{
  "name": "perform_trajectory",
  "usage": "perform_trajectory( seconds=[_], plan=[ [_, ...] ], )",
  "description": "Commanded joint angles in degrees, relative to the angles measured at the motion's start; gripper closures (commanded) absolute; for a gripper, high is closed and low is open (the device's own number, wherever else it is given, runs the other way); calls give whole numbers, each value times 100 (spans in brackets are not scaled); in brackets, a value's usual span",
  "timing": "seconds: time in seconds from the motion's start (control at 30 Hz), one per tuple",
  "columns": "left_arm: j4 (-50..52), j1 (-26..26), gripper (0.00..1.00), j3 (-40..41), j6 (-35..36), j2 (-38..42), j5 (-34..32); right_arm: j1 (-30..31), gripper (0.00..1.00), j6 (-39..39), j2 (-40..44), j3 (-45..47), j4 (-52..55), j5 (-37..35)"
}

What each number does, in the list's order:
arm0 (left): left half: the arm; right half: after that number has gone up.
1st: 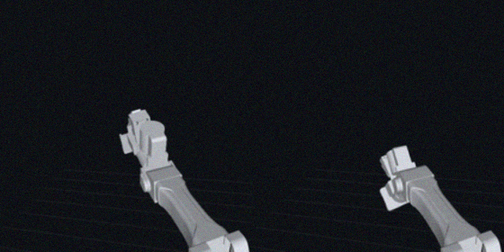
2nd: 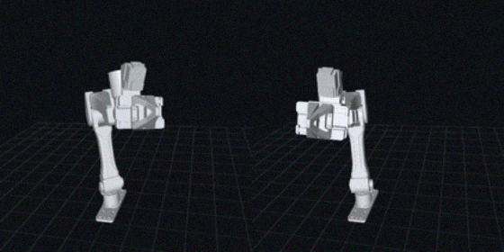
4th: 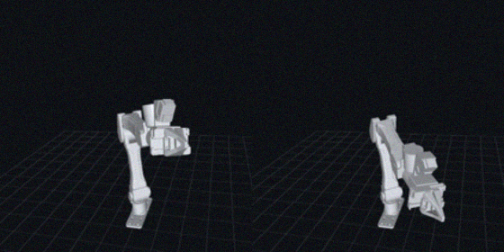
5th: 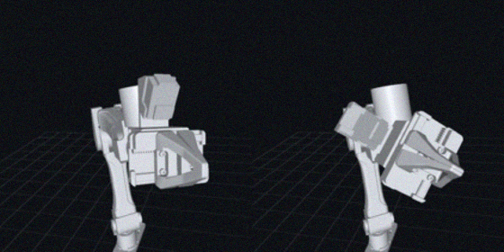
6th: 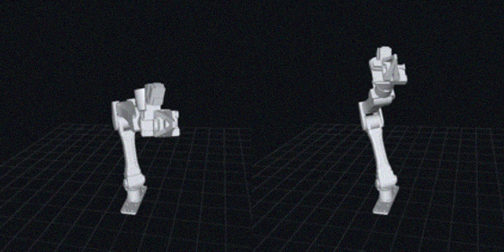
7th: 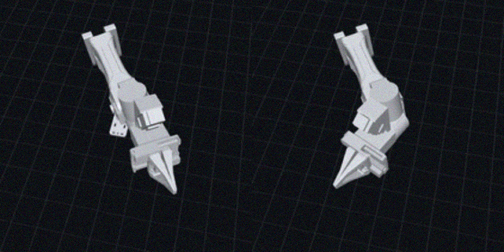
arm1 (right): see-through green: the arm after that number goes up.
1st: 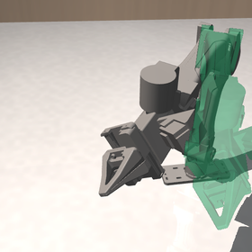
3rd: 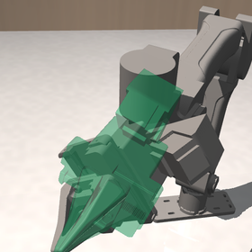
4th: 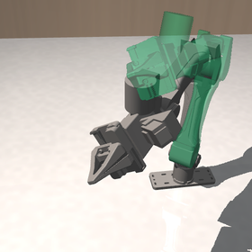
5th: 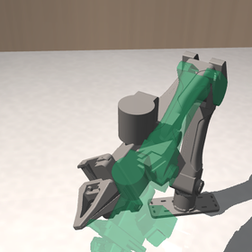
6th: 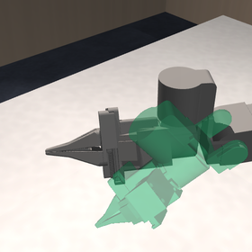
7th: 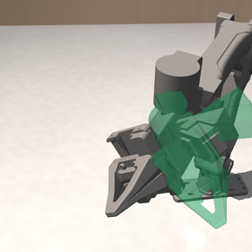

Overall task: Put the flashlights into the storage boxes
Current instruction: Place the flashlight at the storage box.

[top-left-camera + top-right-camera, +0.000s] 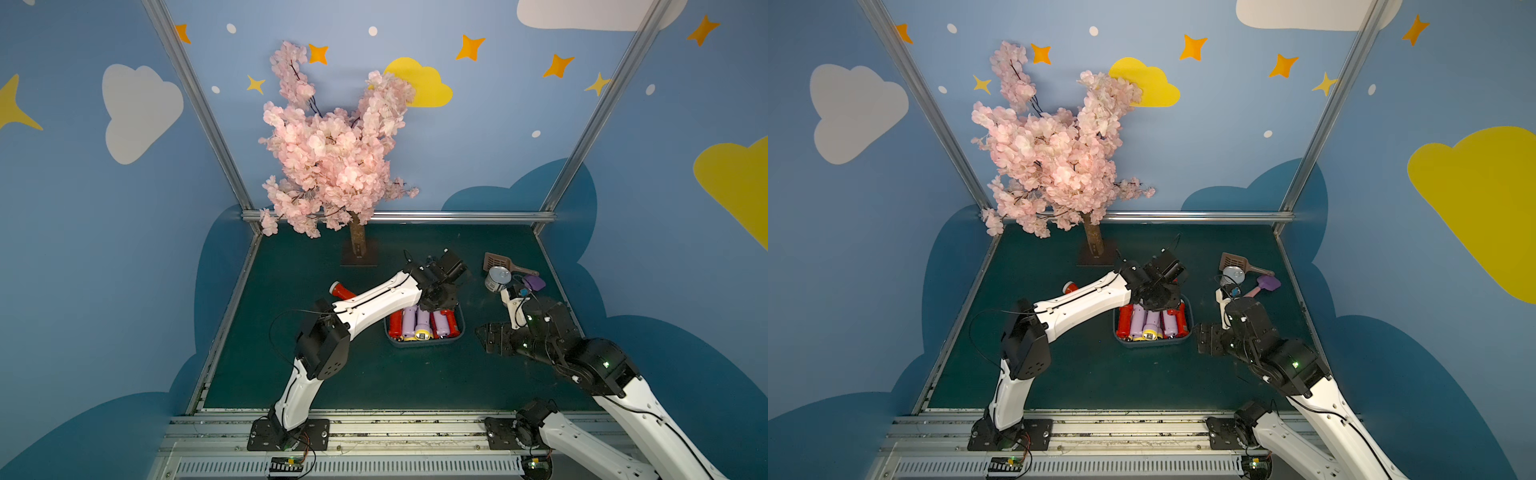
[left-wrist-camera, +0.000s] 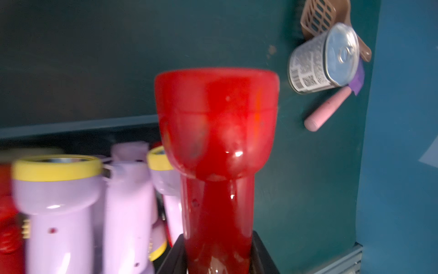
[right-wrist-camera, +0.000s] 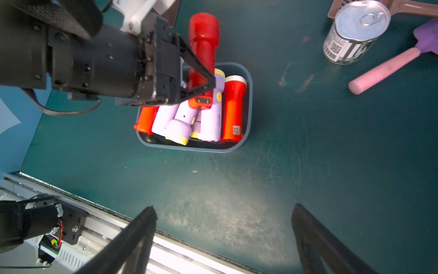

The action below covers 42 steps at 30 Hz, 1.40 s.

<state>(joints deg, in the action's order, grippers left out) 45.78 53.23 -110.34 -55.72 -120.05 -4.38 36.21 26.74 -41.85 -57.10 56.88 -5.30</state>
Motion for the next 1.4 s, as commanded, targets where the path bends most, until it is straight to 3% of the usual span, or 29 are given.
perform_trajectory(
  seconds=[0.0,0.5,0.97,1.37],
  plan=[
    [167,157,74,-163,80,-113,103,-17,11,51,79,-166,206,-103],
    [-12,322,72,-92,-200,-562,254,-16,11,68,352,-61,349,-109],
    [-19,318,52,-57,-299,-480,228,-18,11,-2,424,33,363,-87],
    [140,328,49,-113,-281,-319,45,-25,11,-38,443,103,297,-63]
  ],
)
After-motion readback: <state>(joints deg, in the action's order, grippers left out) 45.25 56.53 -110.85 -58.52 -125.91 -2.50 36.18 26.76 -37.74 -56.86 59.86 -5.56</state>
